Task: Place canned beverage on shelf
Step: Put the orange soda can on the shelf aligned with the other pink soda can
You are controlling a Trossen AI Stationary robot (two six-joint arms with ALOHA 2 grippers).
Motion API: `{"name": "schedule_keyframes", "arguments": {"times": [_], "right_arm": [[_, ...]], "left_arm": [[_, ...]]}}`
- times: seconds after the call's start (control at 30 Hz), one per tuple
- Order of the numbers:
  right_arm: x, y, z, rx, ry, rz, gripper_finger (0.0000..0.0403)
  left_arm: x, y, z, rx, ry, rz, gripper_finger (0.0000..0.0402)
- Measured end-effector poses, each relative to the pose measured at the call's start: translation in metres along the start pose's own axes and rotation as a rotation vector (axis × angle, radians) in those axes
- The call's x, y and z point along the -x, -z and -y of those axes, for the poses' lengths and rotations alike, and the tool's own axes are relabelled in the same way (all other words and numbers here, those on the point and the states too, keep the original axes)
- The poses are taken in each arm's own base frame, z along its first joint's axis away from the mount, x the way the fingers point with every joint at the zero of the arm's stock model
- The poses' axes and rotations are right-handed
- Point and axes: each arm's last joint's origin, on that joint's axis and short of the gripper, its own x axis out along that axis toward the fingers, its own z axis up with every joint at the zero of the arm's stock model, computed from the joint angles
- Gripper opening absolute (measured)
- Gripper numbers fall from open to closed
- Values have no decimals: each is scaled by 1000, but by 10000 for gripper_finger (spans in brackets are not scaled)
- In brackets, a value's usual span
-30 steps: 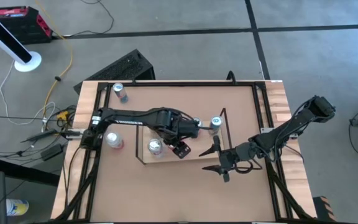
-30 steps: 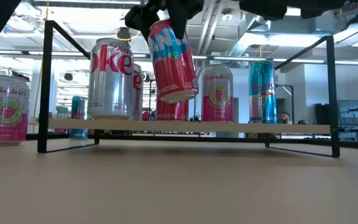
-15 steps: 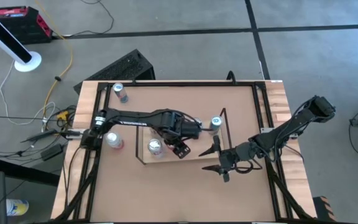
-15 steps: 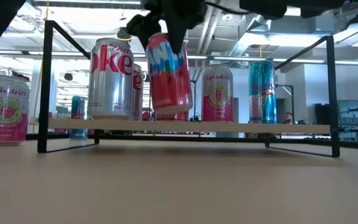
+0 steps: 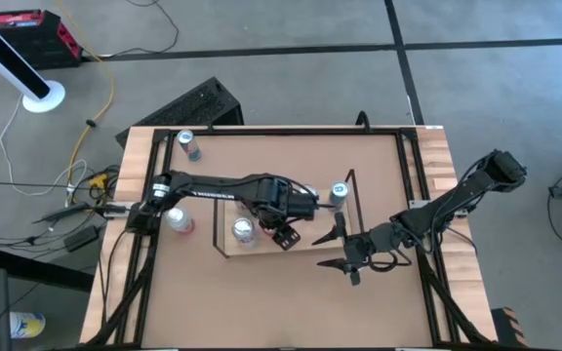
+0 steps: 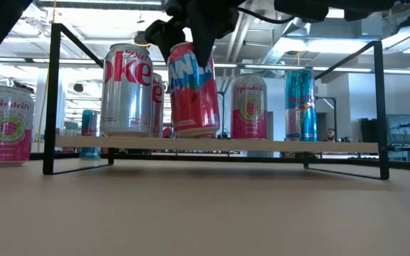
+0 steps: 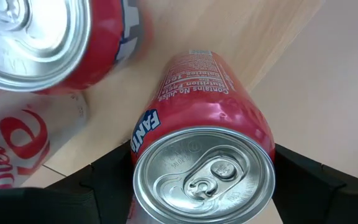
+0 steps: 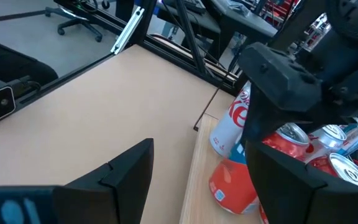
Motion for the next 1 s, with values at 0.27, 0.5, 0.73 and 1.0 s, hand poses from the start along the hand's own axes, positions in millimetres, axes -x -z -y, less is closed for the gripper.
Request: {"name": "schedule_keyframes", "arguments": {"times": [0.27,0.5,0.73,1.0], "right_arm": [[0,0,0,0,0,0,276],[0,0,0,0,0,0,276],[0,0,0,-1,0,0,276],[0,0,0,-1,0,0,276]], "left_arm": [[0,1,1,-40,8,-8,292],[0,0,0,-30,-10,9,311],[0,0,0,-26,-10,10,313],[0,-1,0,-33,-30,41,314]]}}
